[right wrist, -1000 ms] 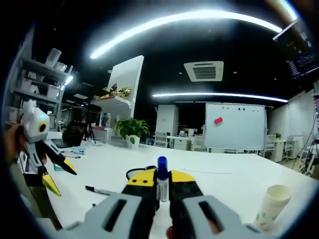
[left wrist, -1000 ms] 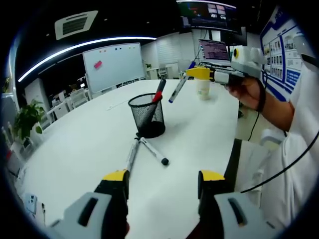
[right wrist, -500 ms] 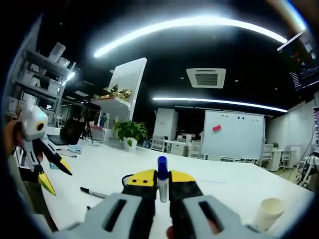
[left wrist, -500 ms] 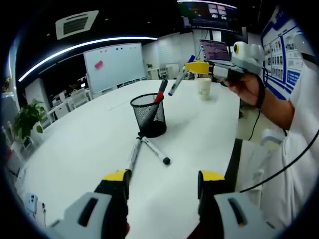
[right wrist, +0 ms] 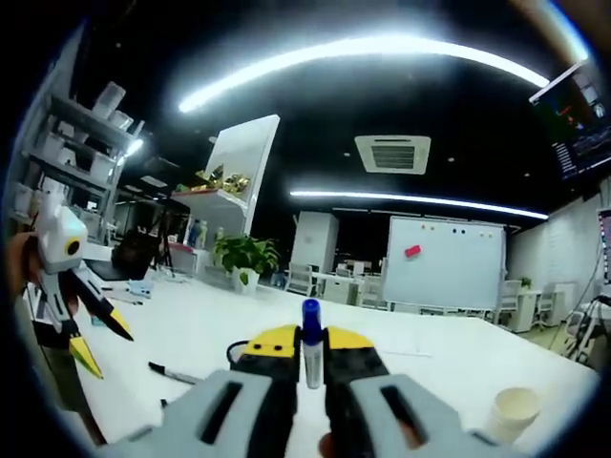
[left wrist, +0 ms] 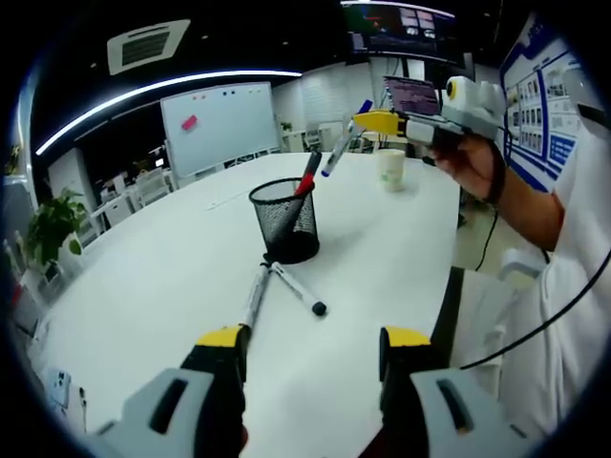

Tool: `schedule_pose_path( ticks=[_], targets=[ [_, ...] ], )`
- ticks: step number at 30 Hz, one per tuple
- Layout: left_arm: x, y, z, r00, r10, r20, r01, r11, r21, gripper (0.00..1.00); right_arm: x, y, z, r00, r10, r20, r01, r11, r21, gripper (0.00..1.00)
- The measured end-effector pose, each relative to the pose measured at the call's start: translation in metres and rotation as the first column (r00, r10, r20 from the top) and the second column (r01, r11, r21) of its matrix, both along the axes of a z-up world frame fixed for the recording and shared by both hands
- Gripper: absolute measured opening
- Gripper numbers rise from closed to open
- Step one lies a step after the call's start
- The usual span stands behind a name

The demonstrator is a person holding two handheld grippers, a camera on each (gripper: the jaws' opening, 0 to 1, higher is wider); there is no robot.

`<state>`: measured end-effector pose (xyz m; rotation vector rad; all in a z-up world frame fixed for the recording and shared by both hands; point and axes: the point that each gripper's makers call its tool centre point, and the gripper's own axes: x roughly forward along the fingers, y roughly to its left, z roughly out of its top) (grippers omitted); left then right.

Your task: Place the scattered laser pointers and whiteboard markers into the pen holder and stack the scattered paper cups together

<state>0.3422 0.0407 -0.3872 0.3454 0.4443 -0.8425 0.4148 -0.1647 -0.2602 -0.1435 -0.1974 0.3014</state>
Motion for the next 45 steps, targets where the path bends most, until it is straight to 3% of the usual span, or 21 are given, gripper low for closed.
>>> schedule_pose_path(
  ticks=[15,27,45],
  targets=[
    [0.0,0.001,-0.002,1.0,0.003,-0.006,-0.003,1.0,0.002,0.57,0.004,-0.002,0.008,1.0,0.003,0.029,-0.003,1.0,0.004,0.09],
    [0.002,-0.007,0.01,1.0,-0.013,0.02,0.013,1.0,-0.002,0.57,0.01,0.001,0.013,0.999,0.024,0.039,-0.024,1.0,-0.012,0.09],
    [-0.001,-0.005,0.004,1.0,-0.002,0.009,0.002,1.0,0.01,0.57,0.01,0.012,0.024,0.995,0.074,0.06,-0.072,0.997,-0.028,0.09]
  ],
)
